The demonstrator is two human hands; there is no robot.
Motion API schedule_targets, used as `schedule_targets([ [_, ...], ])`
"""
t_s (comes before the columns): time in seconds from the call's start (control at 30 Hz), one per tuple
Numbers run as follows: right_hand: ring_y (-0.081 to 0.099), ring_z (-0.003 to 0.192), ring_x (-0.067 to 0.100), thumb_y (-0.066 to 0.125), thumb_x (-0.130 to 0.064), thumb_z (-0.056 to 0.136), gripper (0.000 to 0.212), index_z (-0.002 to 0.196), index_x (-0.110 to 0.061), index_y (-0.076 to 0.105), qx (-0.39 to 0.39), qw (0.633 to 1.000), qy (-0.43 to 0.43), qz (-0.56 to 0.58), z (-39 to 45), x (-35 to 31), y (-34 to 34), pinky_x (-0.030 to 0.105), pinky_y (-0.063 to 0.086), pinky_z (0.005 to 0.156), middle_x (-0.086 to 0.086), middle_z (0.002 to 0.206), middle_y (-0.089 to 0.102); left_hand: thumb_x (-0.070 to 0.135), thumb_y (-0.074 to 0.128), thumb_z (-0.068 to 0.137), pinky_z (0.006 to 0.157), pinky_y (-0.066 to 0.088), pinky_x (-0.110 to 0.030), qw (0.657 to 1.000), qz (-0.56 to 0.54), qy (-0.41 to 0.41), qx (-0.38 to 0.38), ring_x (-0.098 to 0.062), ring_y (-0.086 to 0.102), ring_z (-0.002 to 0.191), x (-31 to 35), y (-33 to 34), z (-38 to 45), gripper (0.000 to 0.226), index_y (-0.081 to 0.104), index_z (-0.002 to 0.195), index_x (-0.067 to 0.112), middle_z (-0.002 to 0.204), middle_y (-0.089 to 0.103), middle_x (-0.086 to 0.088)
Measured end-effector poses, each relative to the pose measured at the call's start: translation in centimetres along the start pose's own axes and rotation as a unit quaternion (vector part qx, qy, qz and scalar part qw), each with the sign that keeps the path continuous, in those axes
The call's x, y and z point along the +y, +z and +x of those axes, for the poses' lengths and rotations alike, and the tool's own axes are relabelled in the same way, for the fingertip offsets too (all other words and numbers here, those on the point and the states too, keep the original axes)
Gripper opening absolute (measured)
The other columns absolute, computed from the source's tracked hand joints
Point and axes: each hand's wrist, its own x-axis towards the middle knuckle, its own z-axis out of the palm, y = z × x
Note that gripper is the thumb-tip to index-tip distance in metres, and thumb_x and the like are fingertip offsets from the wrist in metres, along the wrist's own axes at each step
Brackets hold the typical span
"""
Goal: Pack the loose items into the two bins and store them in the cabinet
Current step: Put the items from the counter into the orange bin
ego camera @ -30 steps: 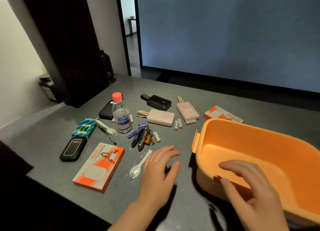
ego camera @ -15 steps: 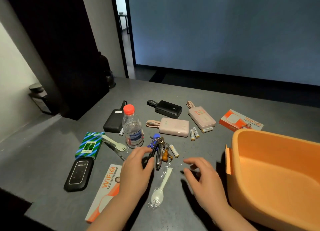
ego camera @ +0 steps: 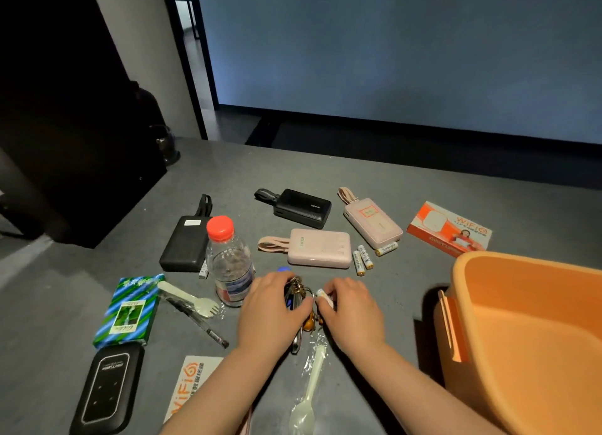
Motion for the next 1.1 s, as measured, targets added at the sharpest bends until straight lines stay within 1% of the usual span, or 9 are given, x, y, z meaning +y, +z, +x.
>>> schedule_targets([
  [0.2, 0.048, 0.104, 0.013, 0.051, -0.037, 0.094, 0.015, 0.1, -0.024, 0.057, 0.024, 0.999, 0.034, 0.025, -0.7, 0.5, -0.2, 0.029, 0.037, 0.071, -0.008, 0.103, 0.057, 0.038, 0.066, 0.077, 0.074, 0.038, -0.024, 1.0, -0.005, 0.002, 0.024, -0.011, 0.049, 0.095, 0.1, 0.3, 0.3, 0.022, 0.063, 0.096, 0.027, 0.092, 0.057, 0.013],
  [0.3, 0.046, 0.097, 0.01, 0.052, -0.036, 0.093, 0.012, 0.097, -0.026, 0.057, 0.039, 0.998, 0.036, 0.046, -1.7, 0.7, -0.6, 0.027, 0.032, 0.068, -0.011, 0.096, 0.053, 0.03, 0.069, 0.078, 0.071, 0.036, -0.023, 0.999, -0.032, 0.012, 0.032, -0.011, 0.052, 0.091, -0.1, 0.3, -0.4, 0.019, 0.065, 0.096, 0.024, 0.09, 0.059, 0.013],
  [0.43, 0.044, 0.092, 0.006, 0.052, -0.037, 0.093, 0.011, 0.096, -0.028, 0.057, 0.063, 0.994, 0.025, 0.08, -2.9, 0.8, -1.5, 0.025, 0.034, 0.069, -0.014, 0.092, 0.052, 0.029, 0.072, 0.079, 0.071, 0.04, -0.021, 0.997, -0.074, 0.011, 0.034, -0.007, 0.055, 0.084, -0.1, 0.0, -1.7, 0.015, 0.065, 0.091, 0.023, 0.087, 0.061, 0.013],
  [0.63, 0.046, 0.091, 0.006, 0.053, -0.036, 0.093, 0.009, 0.092, -0.029, 0.057, 0.102, 0.988, 0.009, 0.113, -5.2, 0.6, -3.2, 0.026, 0.037, 0.067, -0.015, 0.087, 0.051, 0.028, 0.076, 0.077, 0.066, 0.045, -0.026, 0.992, -0.123, -0.021, 0.019, -0.004, 0.058, 0.07, -0.4, -1.1, -2.8, 0.014, 0.066, 0.068, 0.022, 0.07, 0.065, 0.007],
  [0.7, 0.046, 0.09, 0.005, 0.054, -0.037, 0.093, 0.009, 0.091, -0.029, 0.057, 0.112, 0.988, 0.008, 0.109, -5.9, 0.7, -3.6, 0.021, 0.034, 0.063, -0.015, 0.087, 0.051, 0.027, 0.076, 0.076, 0.066, 0.046, -0.026, 0.99, -0.139, -0.025, 0.016, -0.003, 0.059, 0.069, -0.4, -1.3, -3.1, 0.014, 0.067, 0.066, 0.022, 0.069, 0.065, 0.007],
  [0.77, 0.045, 0.089, 0.004, 0.054, -0.038, 0.093, 0.009, 0.09, -0.029, 0.056, 0.115, 0.988, 0.011, 0.103, -6.6, 0.7, -3.8, 0.014, 0.031, 0.059, -0.014, 0.086, 0.052, 0.026, 0.076, 0.076, 0.065, 0.045, -0.02, 0.989, -0.148, -0.018, 0.014, -0.002, 0.059, 0.07, -0.4, -1.5, -3.4, 0.013, 0.067, 0.067, 0.022, 0.07, 0.065, 0.008],
  [0.9, 0.044, 0.089, 0.003, 0.055, -0.038, 0.093, 0.009, 0.09, -0.03, 0.056, 0.114, 0.988, 0.015, 0.104, -7.8, 0.6, -4.2, 0.012, 0.031, 0.06, -0.013, 0.086, 0.052, 0.025, 0.076, 0.076, 0.066, 0.047, -0.022, 0.977, -0.21, -0.038, 0.026, -0.002, 0.061, 0.067, 0.4, -1.9, -3.9, 0.012, 0.069, 0.067, 0.025, 0.068, 0.068, 0.009],
  [1.0, 0.045, 0.089, 0.002, 0.056, -0.039, 0.092, 0.009, 0.089, -0.03, 0.056, 0.118, 0.986, 0.013, 0.114, -8.5, 0.3, -4.7, 0.013, 0.035, 0.064, -0.014, 0.087, 0.053, 0.021, 0.077, 0.075, 0.062, 0.043, -0.011, 0.967, -0.249, -0.026, 0.047, 0.0, 0.061, 0.066, 2.4, -2.8, -4.1, 0.01, 0.07, 0.068, 0.023, 0.067, 0.068, 0.011],
  [1.1, 0.05, 0.088, 0.003, 0.057, -0.038, 0.092, 0.008, 0.088, -0.031, 0.056, 0.143, 0.981, 0.002, 0.134, -8.9, -0.3, -6.3, 0.023, 0.042, 0.069, -0.016, 0.086, 0.053, 0.019, 0.077, 0.075, 0.065, 0.049, -0.018, 0.955, -0.288, 0.013, 0.061, -0.002, 0.063, 0.068, 5.1, -4.3, -3.8, 0.009, 0.071, 0.07, 0.023, 0.069, 0.069, 0.012],
])
